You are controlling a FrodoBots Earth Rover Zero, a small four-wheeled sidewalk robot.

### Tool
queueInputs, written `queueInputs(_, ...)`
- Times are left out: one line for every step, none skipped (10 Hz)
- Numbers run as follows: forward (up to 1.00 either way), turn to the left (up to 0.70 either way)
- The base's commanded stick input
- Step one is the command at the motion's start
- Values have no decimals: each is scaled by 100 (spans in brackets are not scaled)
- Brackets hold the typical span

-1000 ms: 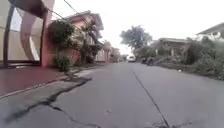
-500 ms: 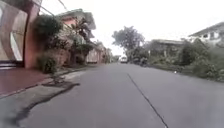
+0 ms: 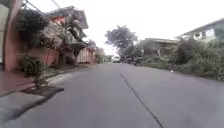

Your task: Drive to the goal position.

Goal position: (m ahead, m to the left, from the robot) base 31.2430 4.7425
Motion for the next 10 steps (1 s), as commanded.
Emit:
queueInputs(100,8)
queueInputs(100,8)
queueInputs(100,8)
queueInputs(100,8)
queueInputs(100,8)
queueInputs(100,-12)
queueInputs(100,-5)
queueInputs(100,8)
queueInputs(100,8)
queueInputs(100,8)
